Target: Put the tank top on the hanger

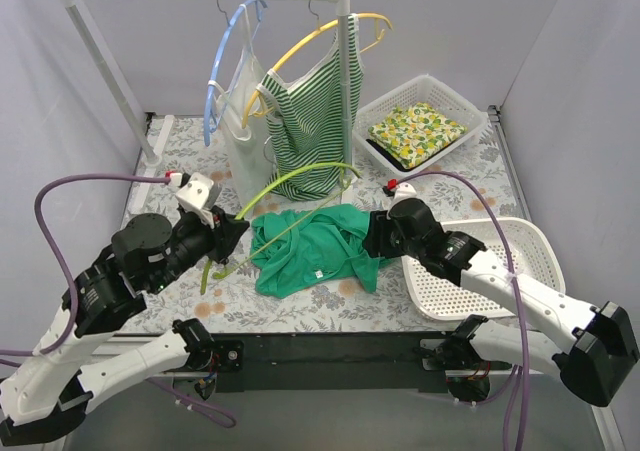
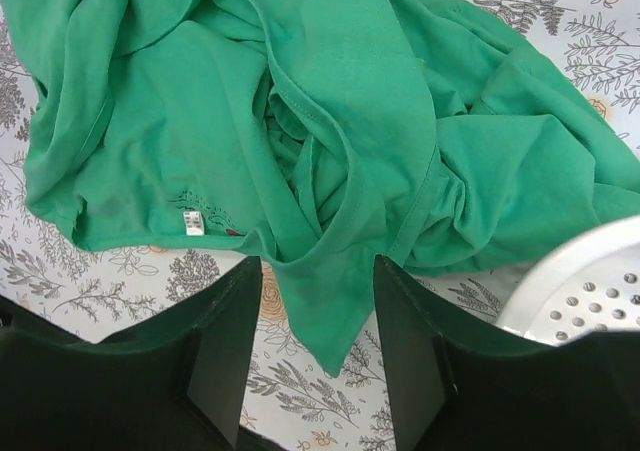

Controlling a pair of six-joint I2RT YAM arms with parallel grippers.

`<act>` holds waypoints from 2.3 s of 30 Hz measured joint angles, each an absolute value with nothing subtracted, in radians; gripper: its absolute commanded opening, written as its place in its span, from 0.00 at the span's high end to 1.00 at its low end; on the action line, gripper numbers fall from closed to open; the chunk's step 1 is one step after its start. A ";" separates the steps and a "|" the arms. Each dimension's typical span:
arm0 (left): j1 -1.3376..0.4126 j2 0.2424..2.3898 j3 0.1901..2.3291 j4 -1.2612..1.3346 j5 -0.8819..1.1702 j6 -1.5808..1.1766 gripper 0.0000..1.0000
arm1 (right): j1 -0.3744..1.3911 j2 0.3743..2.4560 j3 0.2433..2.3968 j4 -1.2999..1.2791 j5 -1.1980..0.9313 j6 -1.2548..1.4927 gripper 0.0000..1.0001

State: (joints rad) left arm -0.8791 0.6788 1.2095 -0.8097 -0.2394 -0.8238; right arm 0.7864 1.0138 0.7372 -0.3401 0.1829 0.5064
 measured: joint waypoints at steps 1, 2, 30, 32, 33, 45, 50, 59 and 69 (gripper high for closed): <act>-0.879 0.658 1.197 -0.824 -0.231 -0.828 1.00 | 0.787 1.029 0.737 -0.331 0.183 0.507 0.43; -0.879 0.645 1.192 -0.834 -0.226 -0.831 1.00 | 0.786 1.048 0.737 -0.319 0.184 0.509 0.44; -0.879 0.580 1.108 -0.941 -0.135 -0.744 1.00 | 0.786 1.208 0.809 -0.297 0.341 0.463 0.95; -0.879 0.580 1.105 -0.941 -0.123 -0.735 1.00 | 0.786 1.203 0.834 -0.302 0.352 0.450 0.95; -0.879 0.582 1.103 -0.941 -0.116 -0.730 1.00 | 0.786 1.201 0.850 -0.308 0.357 0.444 0.95; -0.879 0.601 0.979 -0.799 -0.066 -0.673 1.00 | 0.787 1.199 1.044 -0.366 0.319 0.380 0.97; -0.879 0.622 0.894 -0.665 -0.041 -0.635 1.00 | 0.801 1.199 1.104 -0.397 0.289 0.356 0.97; -0.879 0.662 0.791 -0.426 -0.015 -0.638 1.00 | 0.844 1.222 1.205 -0.425 0.266 0.334 0.97; -0.879 0.719 0.599 -0.091 -0.015 -0.714 1.00 | 0.876 1.224 1.229 -0.429 0.267 0.322 0.63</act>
